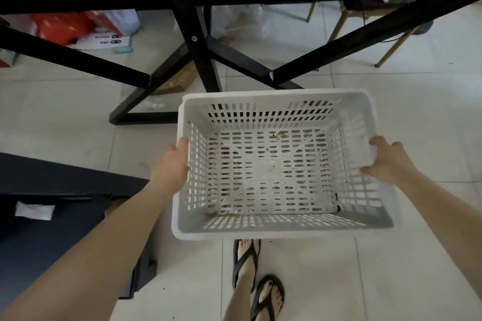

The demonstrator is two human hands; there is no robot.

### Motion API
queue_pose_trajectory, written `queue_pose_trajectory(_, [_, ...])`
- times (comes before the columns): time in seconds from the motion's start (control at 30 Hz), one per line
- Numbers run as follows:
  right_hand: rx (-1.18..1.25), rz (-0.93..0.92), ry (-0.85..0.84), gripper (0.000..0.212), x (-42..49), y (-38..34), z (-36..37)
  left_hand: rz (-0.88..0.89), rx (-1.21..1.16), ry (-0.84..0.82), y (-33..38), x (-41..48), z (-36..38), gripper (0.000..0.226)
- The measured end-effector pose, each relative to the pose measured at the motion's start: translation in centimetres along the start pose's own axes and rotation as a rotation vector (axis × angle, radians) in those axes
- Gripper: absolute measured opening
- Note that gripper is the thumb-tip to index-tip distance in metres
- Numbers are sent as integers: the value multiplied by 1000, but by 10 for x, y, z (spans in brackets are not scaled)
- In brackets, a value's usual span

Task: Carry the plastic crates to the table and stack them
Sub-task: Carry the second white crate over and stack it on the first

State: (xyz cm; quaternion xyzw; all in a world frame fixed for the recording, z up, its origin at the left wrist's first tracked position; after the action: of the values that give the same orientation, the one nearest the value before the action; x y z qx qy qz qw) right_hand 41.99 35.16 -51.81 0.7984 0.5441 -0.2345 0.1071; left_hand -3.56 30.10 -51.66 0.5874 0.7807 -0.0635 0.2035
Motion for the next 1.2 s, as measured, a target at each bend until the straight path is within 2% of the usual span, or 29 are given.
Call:
queue_pose_trajectory(0.2, [-10,7,54,66,0,-5,-5,12,-40,-15,-2,8,-3,52])
queue_pose_trajectory(0.43, [-45,-26,156,71,5,-6,-9,46,-30,-17,6,27,-13,55])
queue_pose_trajectory(0.67, [-48,-22,134,69,9,-4,-8,85,-3,-33,8,26,-12,55])
queue_pose_trajectory(1.2, [-6,-44,135,73,4,7,0,-1,-99,-81,4,16,-4,59])
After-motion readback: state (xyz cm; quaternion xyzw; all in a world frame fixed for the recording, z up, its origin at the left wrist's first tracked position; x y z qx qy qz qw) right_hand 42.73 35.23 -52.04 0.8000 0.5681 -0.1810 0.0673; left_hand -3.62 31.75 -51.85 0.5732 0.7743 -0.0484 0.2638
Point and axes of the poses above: each hand's wrist, its own x-axis towards the middle knuckle, its own z-axis out of the palm, y = z × x, the point moved 6 cm from there along x, towards the middle knuckle, and after that the axes turned 7 degrees about y, right-handed, at the moved point
